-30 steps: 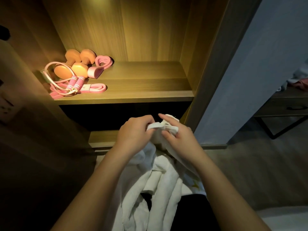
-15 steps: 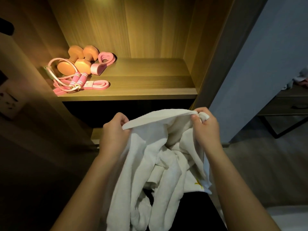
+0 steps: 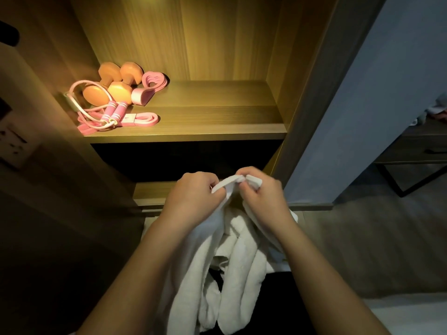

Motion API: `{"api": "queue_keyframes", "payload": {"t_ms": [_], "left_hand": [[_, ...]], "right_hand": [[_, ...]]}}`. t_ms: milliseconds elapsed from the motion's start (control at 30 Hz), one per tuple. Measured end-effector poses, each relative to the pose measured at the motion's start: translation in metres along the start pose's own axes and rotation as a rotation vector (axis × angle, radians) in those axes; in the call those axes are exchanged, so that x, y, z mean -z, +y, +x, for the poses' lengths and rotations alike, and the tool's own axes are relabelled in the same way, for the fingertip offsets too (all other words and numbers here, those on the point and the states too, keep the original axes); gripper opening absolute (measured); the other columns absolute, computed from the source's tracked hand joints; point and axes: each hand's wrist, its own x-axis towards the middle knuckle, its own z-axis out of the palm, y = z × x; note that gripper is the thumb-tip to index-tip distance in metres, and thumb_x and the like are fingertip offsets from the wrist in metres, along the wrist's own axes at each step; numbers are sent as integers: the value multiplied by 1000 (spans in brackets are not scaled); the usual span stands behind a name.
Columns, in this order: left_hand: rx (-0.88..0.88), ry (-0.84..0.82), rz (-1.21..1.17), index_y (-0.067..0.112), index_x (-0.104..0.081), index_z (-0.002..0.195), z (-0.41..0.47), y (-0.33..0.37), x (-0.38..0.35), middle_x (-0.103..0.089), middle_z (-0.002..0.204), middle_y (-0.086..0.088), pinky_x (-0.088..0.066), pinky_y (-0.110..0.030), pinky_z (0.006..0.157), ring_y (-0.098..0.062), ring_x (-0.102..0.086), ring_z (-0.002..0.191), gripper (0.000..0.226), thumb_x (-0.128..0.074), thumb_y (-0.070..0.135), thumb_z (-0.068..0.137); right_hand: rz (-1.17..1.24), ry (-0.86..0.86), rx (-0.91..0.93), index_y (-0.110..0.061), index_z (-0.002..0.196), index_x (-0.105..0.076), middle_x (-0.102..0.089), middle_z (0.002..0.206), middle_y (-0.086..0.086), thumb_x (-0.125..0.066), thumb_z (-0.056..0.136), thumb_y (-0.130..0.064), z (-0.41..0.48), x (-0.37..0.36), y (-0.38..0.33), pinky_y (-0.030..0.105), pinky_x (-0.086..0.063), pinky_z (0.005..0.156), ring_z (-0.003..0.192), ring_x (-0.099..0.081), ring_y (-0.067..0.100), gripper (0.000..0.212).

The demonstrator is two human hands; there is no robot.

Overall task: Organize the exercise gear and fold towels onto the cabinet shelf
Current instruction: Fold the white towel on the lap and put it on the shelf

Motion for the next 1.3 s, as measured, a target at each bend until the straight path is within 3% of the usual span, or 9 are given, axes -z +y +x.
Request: {"api": "queue_keyframes", "payload": {"t_ms": [133,300,433,567,733,900,1000,1133,1300], "left_hand": [[91,34,-1,24,-60,81,-7,-12,4,-60,73,4,-40,-26,53,-12,-56,69,16,-55,29,95],[101,-11,-150,21,-62,80,-17,-35,13,-60,74,-2,-43,-28,59,-18,-57,70,24,-51,32,99],[24,-201,-209,28,-67,82,-19,-40,10,-62,77,7,-51,-30,65,-9,-59,72,28,-57,54,86],[15,-327,-166,30,-68,91,-17,-37,-3,-62,91,12,-55,-32,77,-9,-59,84,24,-65,53,83],[-12,-307,-177,22,-60,84,-18,-35,-8,-60,78,6,-49,-33,69,-15,-58,77,15,-55,30,96],[-48,-51,-306,24,-49,82,-10,-28,-6,-52,73,6,-37,-26,61,-10,-48,66,18,-48,26,100],[-141,7,-340,31,-52,83,-6,-16,-6,-56,74,8,-40,-18,60,-4,-53,67,16,-52,27,98],[-243,-21,-309,28,-60,87,-4,-8,-9,-62,77,8,-51,-33,67,-5,-58,73,9,-58,31,95],[-150,-12,-266,29,-60,83,-9,-20,-8,-61,77,9,-52,-34,67,-6,-58,74,11,-60,35,93]], "right_hand": [[118,228,-177,-44,87,-63,-63,85,-16,-50,98,-24,19,26,17,15,-42,59,80,-59,-2,25],[136,427,-310,-42,80,-61,-59,83,-15,-47,100,-27,32,47,38,28,-47,70,83,-56,10,29],[130,435,-302,-43,77,-61,-59,80,-16,-46,99,-25,30,42,43,26,-47,66,80,-57,11,32],[110,431,-297,-43,77,-60,-59,80,-17,-46,99,-25,30,40,41,27,-49,68,81,-58,13,32],[99,388,-273,-40,85,-61,-60,86,-16,-47,100,-23,26,42,38,24,-50,70,85,-58,10,27],[126,130,-124,-41,122,-61,-66,95,-23,-55,96,-20,8,47,15,10,-47,64,87,-62,-1,34],[-89,-167,64,-51,129,-52,-71,96,-9,-57,94,-22,-6,35,-6,33,-55,73,80,-65,13,46],[-94,-275,66,-40,116,-64,-70,100,-11,-56,93,-20,-6,19,-21,41,-53,83,93,-63,8,31],[-146,-198,47,-37,90,-57,-64,80,-8,-58,93,-32,0,16,-9,39,-51,67,75,-59,8,6]]}}
